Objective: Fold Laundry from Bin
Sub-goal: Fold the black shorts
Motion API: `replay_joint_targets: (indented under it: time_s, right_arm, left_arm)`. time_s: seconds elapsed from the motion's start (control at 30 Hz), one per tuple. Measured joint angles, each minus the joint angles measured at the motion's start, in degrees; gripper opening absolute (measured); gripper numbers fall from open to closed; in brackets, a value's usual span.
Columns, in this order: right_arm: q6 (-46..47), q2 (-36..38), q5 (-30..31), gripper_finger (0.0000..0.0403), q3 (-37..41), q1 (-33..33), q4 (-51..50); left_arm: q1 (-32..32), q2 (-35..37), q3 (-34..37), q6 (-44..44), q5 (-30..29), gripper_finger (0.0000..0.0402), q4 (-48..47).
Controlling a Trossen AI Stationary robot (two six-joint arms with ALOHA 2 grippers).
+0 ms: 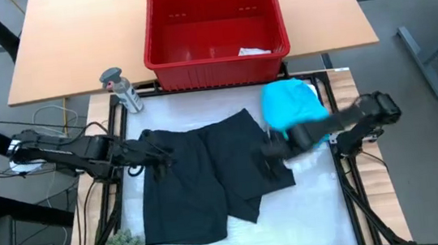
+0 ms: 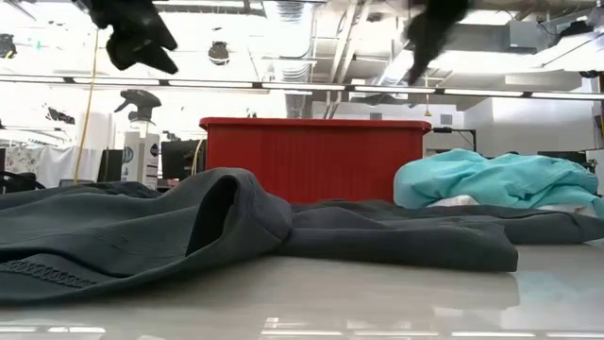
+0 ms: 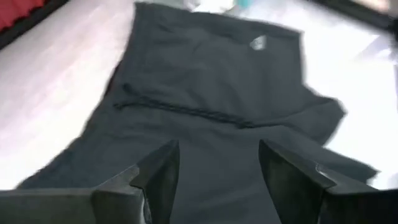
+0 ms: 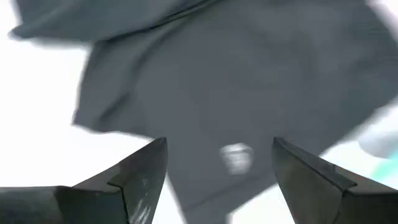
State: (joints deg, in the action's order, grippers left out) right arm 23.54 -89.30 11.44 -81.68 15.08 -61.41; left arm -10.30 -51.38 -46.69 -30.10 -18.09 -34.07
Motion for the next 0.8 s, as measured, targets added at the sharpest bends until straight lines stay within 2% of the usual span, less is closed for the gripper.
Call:
replay_joint_targets:
  time_s: [0.07, 0.13, 0.23, 0.37, 0.47, 0.8]
  right_arm:
    - [5.0, 0.2, 0.6, 0.031, 3.4, 7.0, 4.9]
    - [10.0, -0.8, 4.7, 0.031, 5.4, 12.8, 10.8]
    - [15.5, -4.2, 8.9, 0.031, 5.8, 17.3, 17.6]
    - [18.8, -11.3, 9.2, 0.031, 5.6, 19.4, 24.0]
    - [23.2, -15.6, 9.2, 0.031, 5.7, 19.6, 24.1]
    - [28.7, -24.5, 5.2, 0.031, 5.6, 21.4, 31.7]
  left_arm:
    - [0.1, -1.8, 0.3, 0.9, -1.7, 0.0208, 0.3]
    - [0.9, -4.0, 0.3, 2.7, -1.5, 0.0208, 2.2]
    - [2.3, -7.7, 0.3, 5.3, 2.6, 0.0208, 5.3]
    - [3.3, -11.8, 0.3, 7.1, 4.8, 0.0208, 7.1]
    - [3.6, -13.3, 0.3, 7.4, 4.8, 0.0208, 7.8]
    - [3.7, -13.5, 0.3, 6.8, 4.3, 0.0208, 8.1]
